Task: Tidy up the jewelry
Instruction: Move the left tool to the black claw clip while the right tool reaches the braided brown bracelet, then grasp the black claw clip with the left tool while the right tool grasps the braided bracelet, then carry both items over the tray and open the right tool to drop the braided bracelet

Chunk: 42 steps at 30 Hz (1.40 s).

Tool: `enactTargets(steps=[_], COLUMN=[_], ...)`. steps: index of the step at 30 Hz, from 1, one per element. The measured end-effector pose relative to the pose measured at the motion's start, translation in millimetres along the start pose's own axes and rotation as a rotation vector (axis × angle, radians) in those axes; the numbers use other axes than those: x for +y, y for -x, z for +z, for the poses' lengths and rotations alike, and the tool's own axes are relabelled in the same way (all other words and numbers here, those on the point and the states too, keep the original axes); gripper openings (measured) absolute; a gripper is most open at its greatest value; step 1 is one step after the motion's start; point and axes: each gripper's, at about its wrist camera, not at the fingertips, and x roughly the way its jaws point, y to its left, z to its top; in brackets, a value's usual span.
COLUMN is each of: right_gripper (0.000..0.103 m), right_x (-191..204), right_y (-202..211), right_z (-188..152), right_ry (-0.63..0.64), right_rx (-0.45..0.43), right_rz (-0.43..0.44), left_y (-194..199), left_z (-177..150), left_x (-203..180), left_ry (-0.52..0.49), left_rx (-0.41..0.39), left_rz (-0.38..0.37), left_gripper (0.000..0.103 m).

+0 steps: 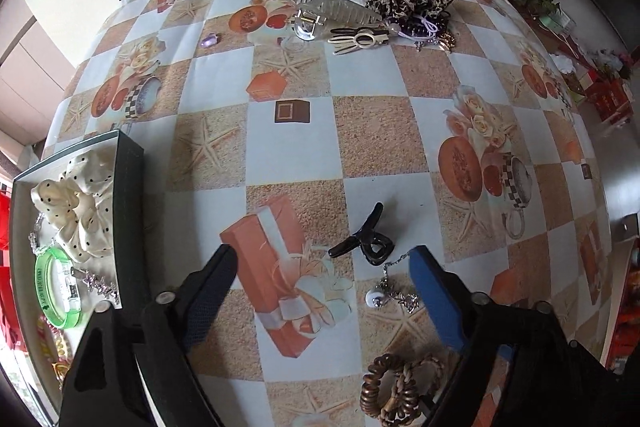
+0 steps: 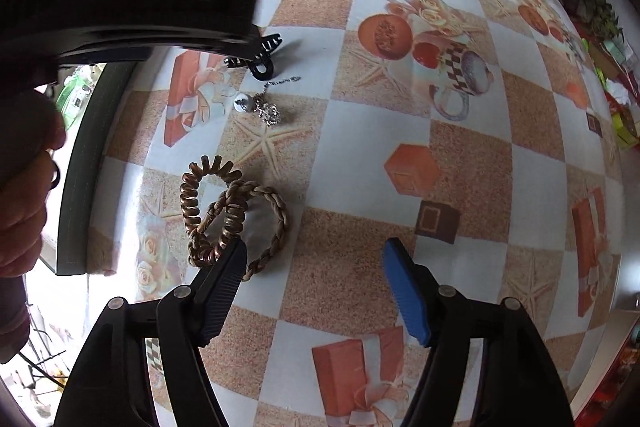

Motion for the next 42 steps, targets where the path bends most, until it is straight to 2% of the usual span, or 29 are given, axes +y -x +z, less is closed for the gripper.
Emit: enactTargets(steps=[2, 4, 5, 7, 9, 16, 20, 23, 24, 25, 27, 30, 35, 42], right_gripper=[0.073, 0.07, 0.069, 0.061, 0.058, 0.058, 0.057, 0.044, 0.035, 0.021, 0.007, 0.006, 0.006, 0.006], right_x=[3.8, 8.4, 9.7, 12.6, 13.3, 10.7, 23.9, 35.6, 39.2, 42.1, 46.0, 37.2, 3.3, -46.6], right_y=[-1.0, -1.6, -1.6, -0.3, 4.9, 0.8, -7.8, -7.8, -7.6, -7.3, -7.6, -5.1, 5.5, 8.2], right_z=[0.2, -0.1, -0.3, 0.7, 0.5, 6.6, 9.5, 5.2, 4.3, 4.3, 4.5, 6.3, 15.5, 24.0], right_ry=[0.023, 0.044, 0.053, 0.054, 0.038, 0.029, 0.117, 0.168, 0.183, 0.198, 0.204, 0.135, -0.028, -0.193], right_rx=[-0.013, -0.025, -0.03, -0.034, -0.052, -0.057, -0.087, -0.11, -0.115, -0.117, -0.114, -0.098, -0.075, -0.05], right_rz=[-0.012, -0.026, -0.032, -0.025, -0.001, 0.021, -0.048, -0.059, -0.06, -0.056, -0.052, 0.005, 0.131, 0.203], left_y=[-7.4, -13.8, -16.7, -20.0, -22.5, -25.2, -22.9, -21.3, -20.7, -19.7, -18.0, -17.3, -7.1, 12.6], left_z=[2.4, 3.8, 4.4, 4.9, 4.7, 2.7, 1.2, 1.5, 1.6, 1.0, 2.0, 1.5, -4.0, -10.2], left_x=[-2.0, -3.8, -5.0, -7.5, -10.6, -15.7, -14.1, -10.9, -9.3, -7.7, -4.1, -3.7, 0.1, 6.7], left_ry=[-0.005, -0.011, -0.015, -0.023, -0.034, -0.057, -0.055, -0.045, -0.041, -0.038, -0.035, -0.033, -0.015, -0.002], left_rx=[0.014, 0.027, 0.035, 0.042, 0.046, 0.043, 0.034, 0.03, 0.029, 0.028, 0.028, 0.028, 0.002, -0.031], left_rz=[-0.004, -0.004, -0.005, -0.007, -0.008, 0.011, 0.018, 0.022, 0.022, 0.019, 0.019, 0.012, -0.008, -0.041], left_gripper=[0.084, 0.076, 0.076, 0.076, 0.076, 0.072, 0.063, 0.056, 0.053, 0.048, 0.039, 0.021, 0.021, 0.021])
